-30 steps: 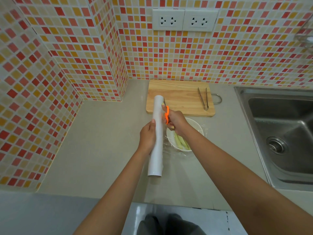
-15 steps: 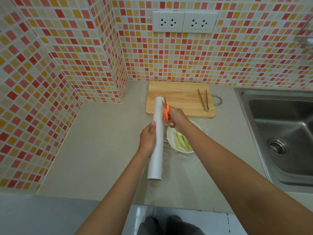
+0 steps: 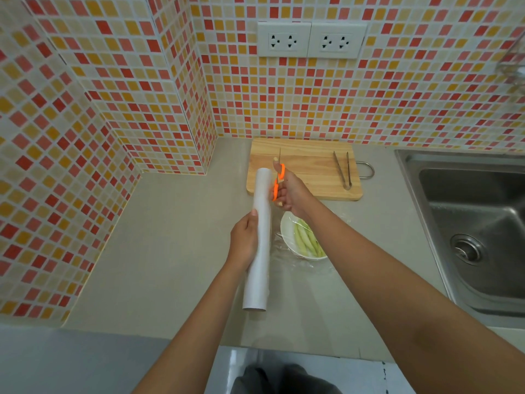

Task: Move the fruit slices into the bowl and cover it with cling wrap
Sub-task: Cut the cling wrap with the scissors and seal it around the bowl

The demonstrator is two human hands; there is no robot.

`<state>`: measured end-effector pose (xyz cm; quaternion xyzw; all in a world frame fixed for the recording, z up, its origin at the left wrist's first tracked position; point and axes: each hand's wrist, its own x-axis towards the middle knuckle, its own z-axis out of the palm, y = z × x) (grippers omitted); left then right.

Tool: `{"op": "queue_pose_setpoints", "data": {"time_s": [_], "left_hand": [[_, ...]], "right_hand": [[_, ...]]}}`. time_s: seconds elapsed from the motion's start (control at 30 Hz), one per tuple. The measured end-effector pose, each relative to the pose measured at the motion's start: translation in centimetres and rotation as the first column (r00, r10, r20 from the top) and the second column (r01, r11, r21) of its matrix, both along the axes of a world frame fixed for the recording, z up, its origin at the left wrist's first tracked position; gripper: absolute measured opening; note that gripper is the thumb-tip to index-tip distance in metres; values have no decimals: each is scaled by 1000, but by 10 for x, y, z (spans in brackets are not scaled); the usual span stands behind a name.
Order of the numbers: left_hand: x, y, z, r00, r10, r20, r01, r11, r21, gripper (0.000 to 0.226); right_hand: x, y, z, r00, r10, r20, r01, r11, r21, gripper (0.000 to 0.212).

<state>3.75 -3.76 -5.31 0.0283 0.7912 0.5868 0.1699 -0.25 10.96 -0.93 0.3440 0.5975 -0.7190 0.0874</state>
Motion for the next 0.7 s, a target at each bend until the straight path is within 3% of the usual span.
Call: {"op": "queue_pose_setpoints", "data": {"time_s": [0.17, 0.4, 0.6, 0.7], "left_hand": [[-3, -19, -3, 997, 6, -76, -11, 998, -63, 39], [-18, -50, -29, 994, -2, -109, -29, 960, -278, 42], [-21, -53, -47, 988, -85, -130, -9, 805, -593, 49], [-14, -48, -48, 985, -106, -138, -12, 749, -663, 52]], "right_hand": [[-2, 0, 11, 997, -7, -83, 5, 1000, -22, 58], [15, 10, 17, 988, -58, -141, 61, 998, 19, 45], [44, 23, 4, 986, -142, -87, 147, 987, 63, 41], [59, 28, -2, 982, -181, -52, 183, 982, 44, 38]]}}
